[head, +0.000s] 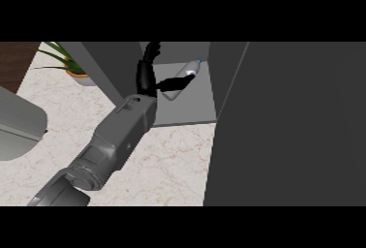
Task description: Pick up the bottled water, place it into the cabinet and close the cabinet
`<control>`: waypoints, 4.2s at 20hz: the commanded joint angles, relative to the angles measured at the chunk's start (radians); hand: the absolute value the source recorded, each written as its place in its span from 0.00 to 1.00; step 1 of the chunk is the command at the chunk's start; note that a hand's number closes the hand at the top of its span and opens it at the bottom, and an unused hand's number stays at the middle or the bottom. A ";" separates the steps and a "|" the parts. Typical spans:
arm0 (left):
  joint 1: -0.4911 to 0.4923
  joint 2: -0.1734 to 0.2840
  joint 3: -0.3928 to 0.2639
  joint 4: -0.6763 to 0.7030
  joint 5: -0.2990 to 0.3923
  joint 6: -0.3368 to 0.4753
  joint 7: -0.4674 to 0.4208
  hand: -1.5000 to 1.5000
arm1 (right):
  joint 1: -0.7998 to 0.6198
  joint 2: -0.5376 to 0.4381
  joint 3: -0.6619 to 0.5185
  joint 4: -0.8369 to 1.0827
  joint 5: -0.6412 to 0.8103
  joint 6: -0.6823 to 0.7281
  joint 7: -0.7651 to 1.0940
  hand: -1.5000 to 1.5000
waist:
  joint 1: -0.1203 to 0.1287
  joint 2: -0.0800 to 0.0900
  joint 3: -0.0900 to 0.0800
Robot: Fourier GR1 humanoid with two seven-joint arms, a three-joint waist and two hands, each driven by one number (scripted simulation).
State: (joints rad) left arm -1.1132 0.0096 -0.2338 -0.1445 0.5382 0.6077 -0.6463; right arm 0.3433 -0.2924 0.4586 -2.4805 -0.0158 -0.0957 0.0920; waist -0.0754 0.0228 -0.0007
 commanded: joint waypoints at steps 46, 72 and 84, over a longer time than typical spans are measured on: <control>0.758 0.147 -0.268 -1.172 0.040 -0.278 0.207 1.00 | -0.051 -0.147 0.062 -0.119 0.069 0.128 0.232 1.00 | 0.100 -0.035 0.000; 1.348 0.478 -0.071 -1.651 0.117 -0.467 0.145 1.00 | -0.760 0.284 0.495 0.273 0.267 -0.161 0.576 1.00 | 0.108 -0.027 -0.003; 1.421 0.543 0.028 -1.655 0.173 -0.578 0.130 1.00 | -1.023 0.287 0.155 0.557 0.050 -0.313 0.572 1.00 | 0.125 -0.014 -0.001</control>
State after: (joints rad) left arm 0.2888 0.5322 -0.2406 -1.8148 0.6915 0.0699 -0.5100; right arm -0.5432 -0.0814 0.7486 -2.0919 0.1141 -0.3778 0.6755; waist 0.0524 0.0049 -0.0031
